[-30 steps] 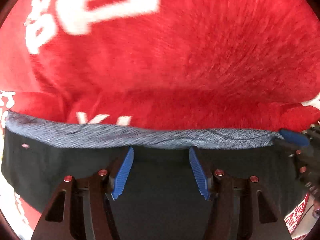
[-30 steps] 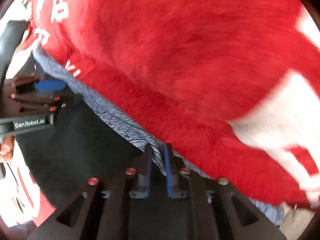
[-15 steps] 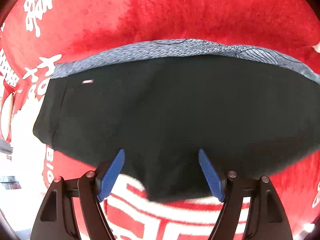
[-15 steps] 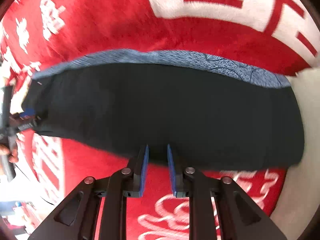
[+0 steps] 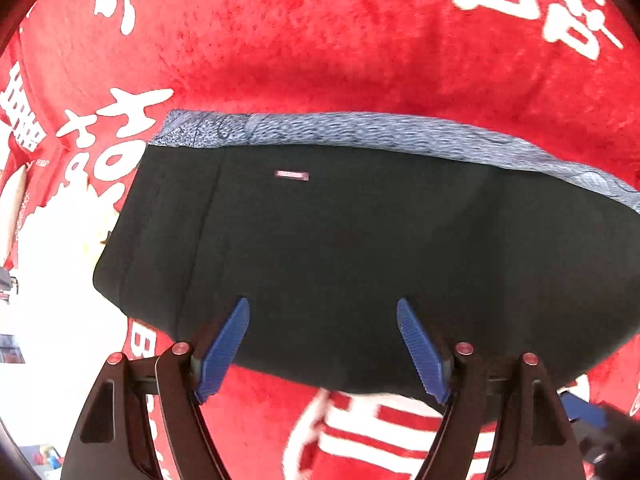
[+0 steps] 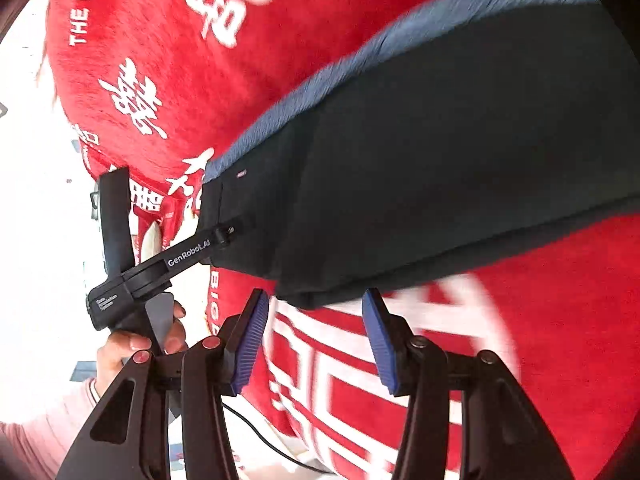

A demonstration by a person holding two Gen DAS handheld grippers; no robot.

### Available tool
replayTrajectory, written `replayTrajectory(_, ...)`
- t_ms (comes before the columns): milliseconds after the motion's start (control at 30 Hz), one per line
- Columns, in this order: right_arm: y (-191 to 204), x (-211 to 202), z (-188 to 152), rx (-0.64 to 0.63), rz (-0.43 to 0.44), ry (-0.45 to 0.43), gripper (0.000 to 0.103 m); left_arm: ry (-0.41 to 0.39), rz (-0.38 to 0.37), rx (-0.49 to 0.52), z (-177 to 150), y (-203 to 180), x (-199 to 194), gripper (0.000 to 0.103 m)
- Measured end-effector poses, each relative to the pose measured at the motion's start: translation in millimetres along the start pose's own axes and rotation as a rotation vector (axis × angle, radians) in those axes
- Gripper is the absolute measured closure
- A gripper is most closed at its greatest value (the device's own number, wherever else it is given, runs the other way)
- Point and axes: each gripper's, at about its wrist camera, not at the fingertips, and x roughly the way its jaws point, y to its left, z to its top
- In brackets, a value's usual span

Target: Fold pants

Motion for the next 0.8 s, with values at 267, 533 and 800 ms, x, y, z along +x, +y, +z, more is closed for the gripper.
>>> replayTrajectory(267, 9, 28, -1, 0.074, -0.001, -0.079, 0.052, -0.003, -0.019, 0.032, -6, 10, 18, 0.025)
replayTrajectory(533, 13, 5, -8, 0.047, -0.078, -0.110, 0.094, 0.009, 0.003, 0.056, -8, 30, 29, 0.025)
replayTrajectory(800, 21, -26, -17, -0.065, -0.193, -0.058, 0.077, -0.033, 0.003, 0.114, 0, 22, 11, 0.025)
